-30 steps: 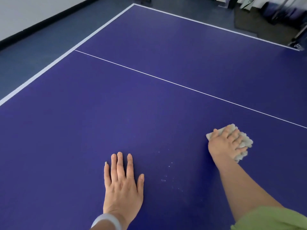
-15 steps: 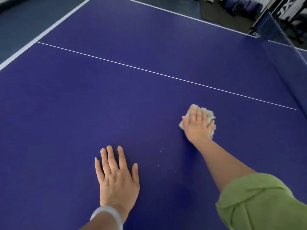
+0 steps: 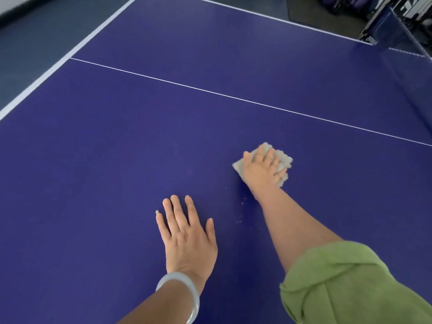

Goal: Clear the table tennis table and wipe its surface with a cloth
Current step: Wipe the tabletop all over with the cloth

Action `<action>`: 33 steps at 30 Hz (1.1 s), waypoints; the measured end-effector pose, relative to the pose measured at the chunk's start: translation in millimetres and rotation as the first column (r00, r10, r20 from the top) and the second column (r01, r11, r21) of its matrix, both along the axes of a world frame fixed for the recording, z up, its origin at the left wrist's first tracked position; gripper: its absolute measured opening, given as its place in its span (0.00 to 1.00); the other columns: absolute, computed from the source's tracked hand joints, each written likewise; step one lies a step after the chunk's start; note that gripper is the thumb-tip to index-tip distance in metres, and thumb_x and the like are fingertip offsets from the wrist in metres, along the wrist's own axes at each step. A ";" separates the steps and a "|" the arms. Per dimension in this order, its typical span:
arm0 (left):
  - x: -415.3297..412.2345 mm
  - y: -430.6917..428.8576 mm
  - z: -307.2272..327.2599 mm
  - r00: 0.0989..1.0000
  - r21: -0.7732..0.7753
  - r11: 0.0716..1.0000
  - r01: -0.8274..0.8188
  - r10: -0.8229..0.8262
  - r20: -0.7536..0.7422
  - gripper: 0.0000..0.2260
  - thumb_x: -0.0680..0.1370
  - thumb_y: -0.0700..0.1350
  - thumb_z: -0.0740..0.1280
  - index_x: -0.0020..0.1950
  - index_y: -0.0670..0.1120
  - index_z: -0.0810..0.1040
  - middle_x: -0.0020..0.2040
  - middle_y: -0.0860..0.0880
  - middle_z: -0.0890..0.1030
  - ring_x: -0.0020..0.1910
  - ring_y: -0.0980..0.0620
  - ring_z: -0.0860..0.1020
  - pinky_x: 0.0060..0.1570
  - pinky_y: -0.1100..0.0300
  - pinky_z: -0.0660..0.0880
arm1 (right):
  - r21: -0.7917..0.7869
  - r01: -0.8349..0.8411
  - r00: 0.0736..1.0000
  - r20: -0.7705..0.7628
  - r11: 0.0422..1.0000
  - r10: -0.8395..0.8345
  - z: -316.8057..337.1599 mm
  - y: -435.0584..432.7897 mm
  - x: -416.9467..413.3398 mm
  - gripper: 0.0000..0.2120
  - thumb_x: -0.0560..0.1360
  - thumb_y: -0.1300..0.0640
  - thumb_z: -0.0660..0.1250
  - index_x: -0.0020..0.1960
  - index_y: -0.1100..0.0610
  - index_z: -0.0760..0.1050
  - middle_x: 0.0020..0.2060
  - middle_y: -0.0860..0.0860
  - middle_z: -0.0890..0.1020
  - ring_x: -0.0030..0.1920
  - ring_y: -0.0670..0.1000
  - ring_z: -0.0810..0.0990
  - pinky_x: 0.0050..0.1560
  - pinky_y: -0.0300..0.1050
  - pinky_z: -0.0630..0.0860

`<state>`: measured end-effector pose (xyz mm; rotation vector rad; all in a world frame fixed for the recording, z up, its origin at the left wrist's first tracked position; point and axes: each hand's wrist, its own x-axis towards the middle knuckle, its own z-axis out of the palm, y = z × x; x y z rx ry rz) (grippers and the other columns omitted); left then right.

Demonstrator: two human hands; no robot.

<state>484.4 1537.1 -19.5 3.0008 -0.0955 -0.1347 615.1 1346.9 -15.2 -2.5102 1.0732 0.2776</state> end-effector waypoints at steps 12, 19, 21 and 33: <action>0.4 0.6 -2.1 1.000 0.007 1.000 -0.005 0.005 -0.001 0.34 0.78 0.59 0.45 0.77 0.39 0.60 0.76 0.35 0.61 0.77 0.36 0.56 0.75 0.38 0.52 | -0.114 -0.480 0.875 0.018 0.870 0.485 -6.1 60.8 -36.1 0.29 0.83 0.41 0.42 0.79 0.45 0.33 0.79 0.48 0.37 0.78 0.50 0.32 0.75 0.62 0.33; 0.4 -0.2 -1.8 1.000 0.044 0.999 -0.006 0.007 -0.024 0.35 0.79 0.60 0.40 0.80 0.41 0.53 0.78 0.36 0.55 0.79 0.37 0.49 0.76 0.40 0.45 | -0.144 0.093 0.994 -0.041 0.985 -0.100 2.2 -54.7 -201.5 0.30 0.81 0.39 0.39 0.79 0.46 0.36 0.80 0.49 0.41 0.79 0.51 0.37 0.76 0.64 0.39; -0.3 -0.7 -2.6 1.000 0.039 0.999 -0.014 0.015 -0.016 0.33 0.80 0.59 0.42 0.80 0.41 0.53 0.78 0.36 0.55 0.79 0.37 0.49 0.76 0.40 0.45 | -0.166 0.206 0.978 0.004 0.964 -0.208 0.5 -40.3 -231.1 0.32 0.78 0.38 0.35 0.80 0.47 0.36 0.80 0.50 0.43 0.79 0.51 0.39 0.76 0.64 0.40; -1.9 1.9 -3.0 1.000 -0.005 1.000 0.002 -0.002 -0.001 0.31 0.82 0.57 0.46 0.80 0.41 0.49 0.79 0.37 0.51 0.79 0.38 0.45 0.76 0.41 0.43 | -0.269 -0.502 0.847 0.038 0.822 0.530 -13.2 15.8 -167.9 0.30 0.80 0.38 0.38 0.80 0.45 0.37 0.80 0.45 0.41 0.79 0.48 0.37 0.78 0.60 0.39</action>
